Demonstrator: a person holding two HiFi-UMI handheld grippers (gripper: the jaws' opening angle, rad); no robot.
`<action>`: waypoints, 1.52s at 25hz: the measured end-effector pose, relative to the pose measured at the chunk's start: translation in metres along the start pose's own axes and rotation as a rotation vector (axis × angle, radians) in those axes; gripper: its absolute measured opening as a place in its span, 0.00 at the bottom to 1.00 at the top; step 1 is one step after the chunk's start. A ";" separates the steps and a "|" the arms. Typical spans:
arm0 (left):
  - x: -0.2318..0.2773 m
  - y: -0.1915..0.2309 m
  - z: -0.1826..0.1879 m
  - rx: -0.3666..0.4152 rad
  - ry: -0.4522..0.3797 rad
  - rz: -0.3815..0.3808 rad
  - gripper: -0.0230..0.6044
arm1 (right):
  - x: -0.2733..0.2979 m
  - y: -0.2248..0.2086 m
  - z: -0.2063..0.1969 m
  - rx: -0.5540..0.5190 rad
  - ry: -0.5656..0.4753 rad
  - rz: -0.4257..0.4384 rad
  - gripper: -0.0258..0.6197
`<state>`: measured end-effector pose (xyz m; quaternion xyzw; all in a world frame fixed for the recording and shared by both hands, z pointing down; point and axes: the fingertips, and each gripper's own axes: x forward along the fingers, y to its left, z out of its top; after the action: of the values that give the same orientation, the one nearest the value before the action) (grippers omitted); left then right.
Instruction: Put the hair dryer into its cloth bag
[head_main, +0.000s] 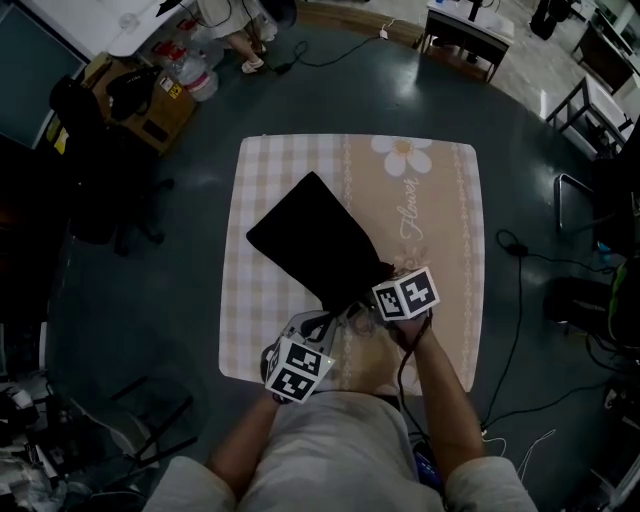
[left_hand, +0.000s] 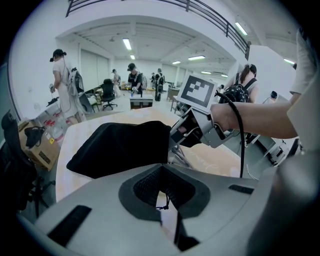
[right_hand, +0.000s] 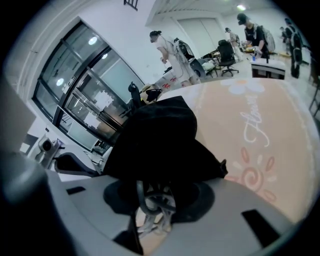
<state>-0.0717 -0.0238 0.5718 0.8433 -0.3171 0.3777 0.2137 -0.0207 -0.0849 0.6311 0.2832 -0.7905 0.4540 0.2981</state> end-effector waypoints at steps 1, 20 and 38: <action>0.000 -0.001 0.000 -0.002 -0.001 -0.004 0.05 | 0.001 0.000 0.000 -0.005 0.003 -0.006 0.26; -0.001 -0.001 -0.001 -0.031 -0.008 -0.020 0.05 | 0.024 -0.003 0.015 0.069 -0.023 -0.024 0.26; 0.006 0.002 -0.013 -0.069 0.015 -0.018 0.05 | 0.041 -0.001 0.021 0.000 -0.069 -0.055 0.26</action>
<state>-0.0764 -0.0198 0.5843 0.8354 -0.3207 0.3708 0.2484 -0.0515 -0.1107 0.6529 0.3203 -0.7922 0.4355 0.2832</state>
